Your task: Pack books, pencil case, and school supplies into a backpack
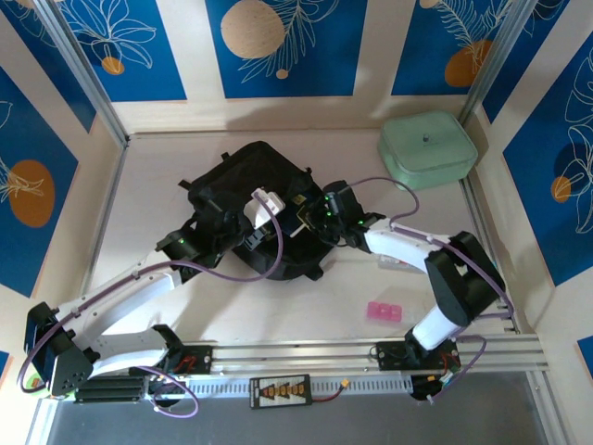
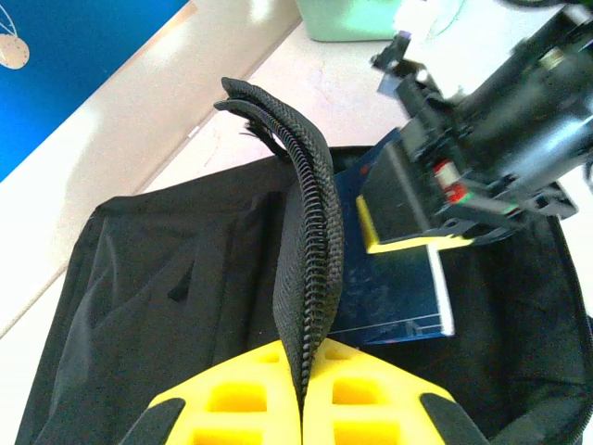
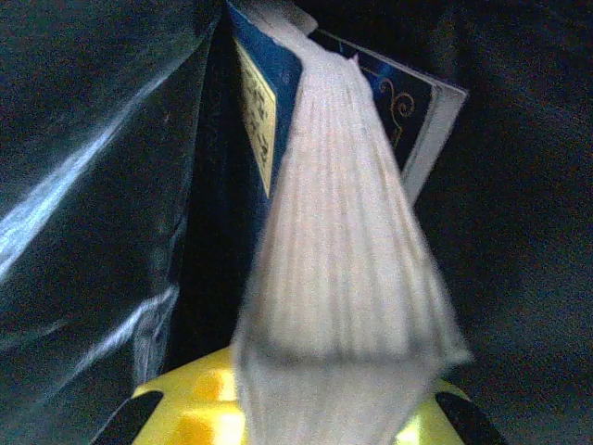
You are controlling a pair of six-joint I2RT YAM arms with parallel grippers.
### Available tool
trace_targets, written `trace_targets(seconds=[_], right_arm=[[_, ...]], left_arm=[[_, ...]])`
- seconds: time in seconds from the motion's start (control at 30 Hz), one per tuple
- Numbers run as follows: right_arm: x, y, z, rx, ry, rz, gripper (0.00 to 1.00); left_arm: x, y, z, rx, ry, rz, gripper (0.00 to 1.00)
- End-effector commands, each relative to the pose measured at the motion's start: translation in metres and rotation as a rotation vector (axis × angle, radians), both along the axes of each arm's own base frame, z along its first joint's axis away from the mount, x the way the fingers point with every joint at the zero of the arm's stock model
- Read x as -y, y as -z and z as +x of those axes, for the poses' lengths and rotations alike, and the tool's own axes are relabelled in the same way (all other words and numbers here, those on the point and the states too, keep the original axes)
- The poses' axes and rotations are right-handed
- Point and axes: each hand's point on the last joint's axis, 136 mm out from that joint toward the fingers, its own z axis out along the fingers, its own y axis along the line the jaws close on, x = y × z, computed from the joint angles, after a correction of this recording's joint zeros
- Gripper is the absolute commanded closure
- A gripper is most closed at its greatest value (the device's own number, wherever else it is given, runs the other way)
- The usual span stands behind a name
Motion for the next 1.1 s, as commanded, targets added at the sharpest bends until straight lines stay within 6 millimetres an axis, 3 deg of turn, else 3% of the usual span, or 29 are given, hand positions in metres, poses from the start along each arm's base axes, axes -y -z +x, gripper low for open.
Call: trace_targets(seconds=[0.0,0.3,0.5,0.63,0.83,1.07], right_arm=[[0.0,0.024,0.015,-0.038,0.083,-0.037,0.95],[-0.029,0.054,0.042,-0.015,0.075,0.004,0.92],[-0.045,0.061,0.04,-0.046,-0.009,0.043,0.77],[-0.048,0.055,0.03,-0.027,-0.076,0.065,0.6],[-0.021,0.021,0.01,0.049,-0.093,0.035,0.42],[0.049,-0.004,-0.031,0.049,0.004,-0.093,0.36]], left_arm=[[0.01,-0.042,0.001,0.086,0.028,-0.14,1.0],[0.017,-0.045,0.012,0.063,0.011,-0.123,1.0],[0.02,-0.039,0.016,0.052,0.007,-0.123,1.0],[0.02,-0.038,0.017,0.048,0.001,-0.115,1.0],[0.023,-0.025,0.016,0.016,0.015,-0.11,1.0],[0.036,-0.002,0.007,-0.081,0.079,-0.115,1.0]])
